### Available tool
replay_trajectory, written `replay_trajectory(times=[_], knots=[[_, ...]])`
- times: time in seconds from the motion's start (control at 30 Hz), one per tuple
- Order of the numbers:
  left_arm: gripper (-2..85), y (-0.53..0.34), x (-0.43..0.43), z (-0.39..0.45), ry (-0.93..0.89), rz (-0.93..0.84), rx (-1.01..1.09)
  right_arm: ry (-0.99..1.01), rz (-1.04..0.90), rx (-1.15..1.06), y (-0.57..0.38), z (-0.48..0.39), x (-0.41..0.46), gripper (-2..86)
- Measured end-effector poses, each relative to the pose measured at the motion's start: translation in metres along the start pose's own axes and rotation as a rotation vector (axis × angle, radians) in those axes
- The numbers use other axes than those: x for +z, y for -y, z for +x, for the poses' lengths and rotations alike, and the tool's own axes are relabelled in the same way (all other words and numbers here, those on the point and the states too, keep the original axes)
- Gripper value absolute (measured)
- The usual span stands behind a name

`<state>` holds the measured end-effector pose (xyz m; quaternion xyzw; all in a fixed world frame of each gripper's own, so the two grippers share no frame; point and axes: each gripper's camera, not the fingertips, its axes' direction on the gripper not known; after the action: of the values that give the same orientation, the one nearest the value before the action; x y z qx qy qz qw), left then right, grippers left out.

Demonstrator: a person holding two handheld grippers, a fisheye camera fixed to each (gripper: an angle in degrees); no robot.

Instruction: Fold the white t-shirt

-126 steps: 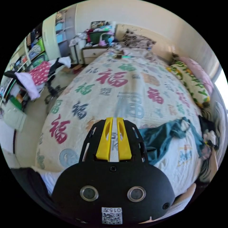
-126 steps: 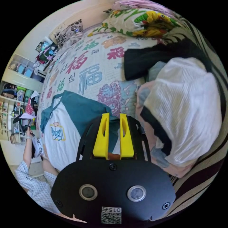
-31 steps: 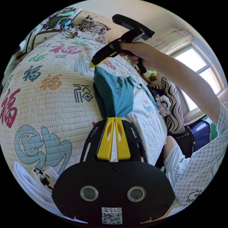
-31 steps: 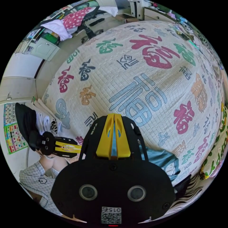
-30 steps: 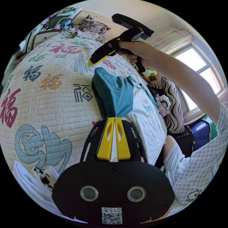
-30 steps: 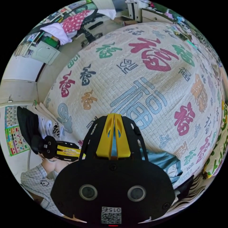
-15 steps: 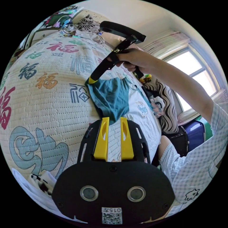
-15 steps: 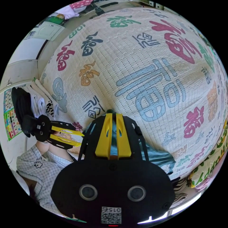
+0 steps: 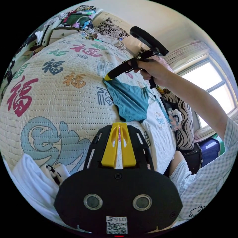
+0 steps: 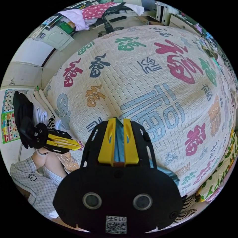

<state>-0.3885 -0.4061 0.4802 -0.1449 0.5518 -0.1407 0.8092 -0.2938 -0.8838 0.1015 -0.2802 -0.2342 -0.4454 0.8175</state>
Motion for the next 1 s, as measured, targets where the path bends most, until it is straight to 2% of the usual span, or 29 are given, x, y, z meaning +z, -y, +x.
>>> replay_trajectory(times=[0.1, 0.17, 0.2, 0.3, 0.37, 0.4, 0.47, 0.5, 0.57, 0.63, 0.67, 0.73, 0.83, 0.9, 1.0], knots=[[7.2, 0.005, 0.017, 0.005, -0.062, 0.055, -0.021, -0.052, -0.002, -0.042, -0.025, -0.007, -0.01, 9.5], [6.4, 0.01, 0.035, 0.011, -0.037, 0.038, -0.011, -0.008, 0.087, -0.053, -0.067, -0.011, -0.027, 9.6], [3.3, 0.013, 0.043, 0.016, 0.001, 0.029, -0.01, 0.011, 0.11, -0.052, -0.081, -0.011, -0.032, 9.5], [0.4, 0.014, 0.048, 0.029, 0.049, 0.023, -0.002, 0.049, 0.214, -0.034, -0.172, -0.009, -0.051, 9.0], [0.0, 0.012, 0.046, 0.038, 0.107, 0.008, -0.008, 0.062, 0.265, 0.041, -0.269, 0.0, -0.056, 8.7], [-0.2, 0.009, 0.043, 0.047, 0.171, -0.002, -0.009, 0.059, 0.273, 0.073, -0.295, 0.003, -0.055, 8.6], [-0.2, 0.003, 0.039, 0.069, 0.331, -0.022, 0.026, 0.042, 0.295, 0.249, -0.408, 0.015, -0.04, 8.2], [0.1, 0.0, 0.038, 0.086, 0.364, -0.054, 0.062, 0.044, 0.295, 0.3, -0.436, 0.017, -0.033, 8.1], [1.3, -0.004, 0.043, 0.108, 0.27, -0.114, 0.083, 0.076, 0.273, 0.511, -0.55, 0.025, 0.006, 8.2], [5.9, -0.012, 0.064, 0.144, 0.074, -0.282, 0.116, 0.104, 0.232, 0.672, -0.626, 0.027, 0.04, 9.4], [6.3, -0.017, 0.071, 0.154, 0.059, -0.335, 0.131, 0.118, 0.212, 0.765, -0.67, 0.026, 0.063, 10.1], [7.8, -0.044, 0.097, 0.197, 0.149, -0.509, 0.198, 0.151, 0.181, 0.882, -0.727, 0.024, 0.097, 10.6], [9.8, -0.076, 0.128, 0.225, 0.272, -0.697, 0.192, 0.243, 0.181, 0.989, -0.793, 0.025, 0.142, 11.2], [10.7, -0.083, 0.128, 0.236, 0.3, -0.617, 0.158, 0.296, 0.206, 1.008, -0.818, 0.028, 0.162, 11.2], [10.6, -0.083, 0.134, 0.246, 0.282, -0.636, 0.074, 0.368, 0.188, 0.984, -0.84, 0.035, 0.191, 10.7]])
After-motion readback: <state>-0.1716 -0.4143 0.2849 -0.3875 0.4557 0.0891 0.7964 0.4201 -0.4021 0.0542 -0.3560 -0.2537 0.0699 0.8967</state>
